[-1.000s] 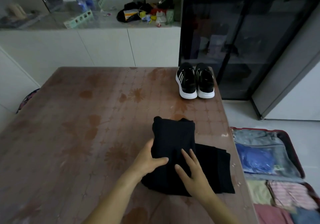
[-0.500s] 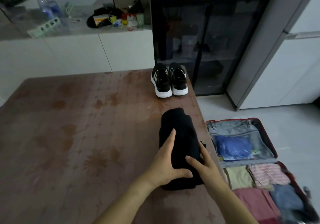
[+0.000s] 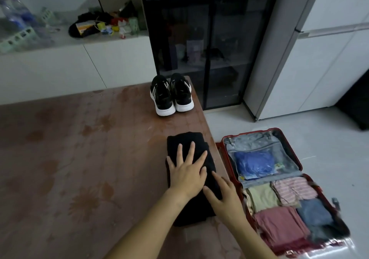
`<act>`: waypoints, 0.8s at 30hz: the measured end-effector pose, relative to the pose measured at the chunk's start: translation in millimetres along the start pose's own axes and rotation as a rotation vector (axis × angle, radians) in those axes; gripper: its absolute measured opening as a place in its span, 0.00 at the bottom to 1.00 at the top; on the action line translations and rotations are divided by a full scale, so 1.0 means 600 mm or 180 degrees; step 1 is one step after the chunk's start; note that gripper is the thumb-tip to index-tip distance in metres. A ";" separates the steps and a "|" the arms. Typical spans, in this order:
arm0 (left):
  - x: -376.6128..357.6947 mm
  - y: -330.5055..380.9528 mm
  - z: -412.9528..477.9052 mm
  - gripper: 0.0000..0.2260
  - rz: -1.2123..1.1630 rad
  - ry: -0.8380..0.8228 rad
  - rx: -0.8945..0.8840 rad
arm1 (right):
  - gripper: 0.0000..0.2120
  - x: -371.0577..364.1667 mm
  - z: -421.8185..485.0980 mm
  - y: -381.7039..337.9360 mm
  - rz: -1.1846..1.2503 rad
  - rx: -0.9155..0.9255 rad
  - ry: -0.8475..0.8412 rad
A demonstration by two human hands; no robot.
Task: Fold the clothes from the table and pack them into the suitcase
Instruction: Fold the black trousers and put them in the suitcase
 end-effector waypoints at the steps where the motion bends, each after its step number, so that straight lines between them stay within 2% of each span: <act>1: 0.001 -0.005 0.011 0.23 0.0076 -0.0040 -0.0011 | 0.30 -0.003 -0.004 0.002 0.0008 -0.0032 -0.0086; 5: -0.020 -0.009 0.041 0.23 0.0345 -0.0367 -0.0087 | 0.31 -0.007 -0.007 0.012 0.0165 -0.0253 -0.0193; 11: -0.047 0.007 0.053 0.23 0.0383 -0.0391 -0.0066 | 0.30 -0.004 0.015 0.026 0.0364 -0.0437 -0.0124; 14: -0.030 -0.010 0.037 0.26 -0.0408 0.0010 0.0051 | 0.25 0.007 0.028 0.017 0.0479 -0.0490 -0.0297; 16: -0.021 -0.028 0.004 0.30 -0.1108 0.0367 0.0533 | 0.26 0.007 0.033 0.010 0.0386 -0.0486 -0.0334; 17: -0.020 -0.037 -0.016 0.32 -0.1426 0.0382 0.0860 | 0.28 0.007 0.033 0.006 0.0279 -0.0481 -0.0367; 19: -0.027 -0.053 -0.054 0.37 -0.1836 0.0061 0.1337 | 0.31 0.001 0.025 -0.003 0.0150 -0.0496 -0.0495; 21: -0.032 -0.069 -0.072 0.40 -0.1640 -0.0233 0.1250 | 0.34 -0.014 0.002 -0.012 0.0208 -0.0648 -0.0663; 24: -0.011 -0.111 -0.062 0.40 -0.1435 -0.0417 0.0752 | 0.37 -0.056 -0.048 -0.035 0.0252 -0.0875 -0.0988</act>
Point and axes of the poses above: each hand's wrist, its own z-axis towards the middle knuckle, its own x-axis out of the back of the hand, y = z × x, the point moved 1 cm from there along z, towards the middle knuckle, and after that the axes turned 4 degrees about y, right-handed, at the moved point
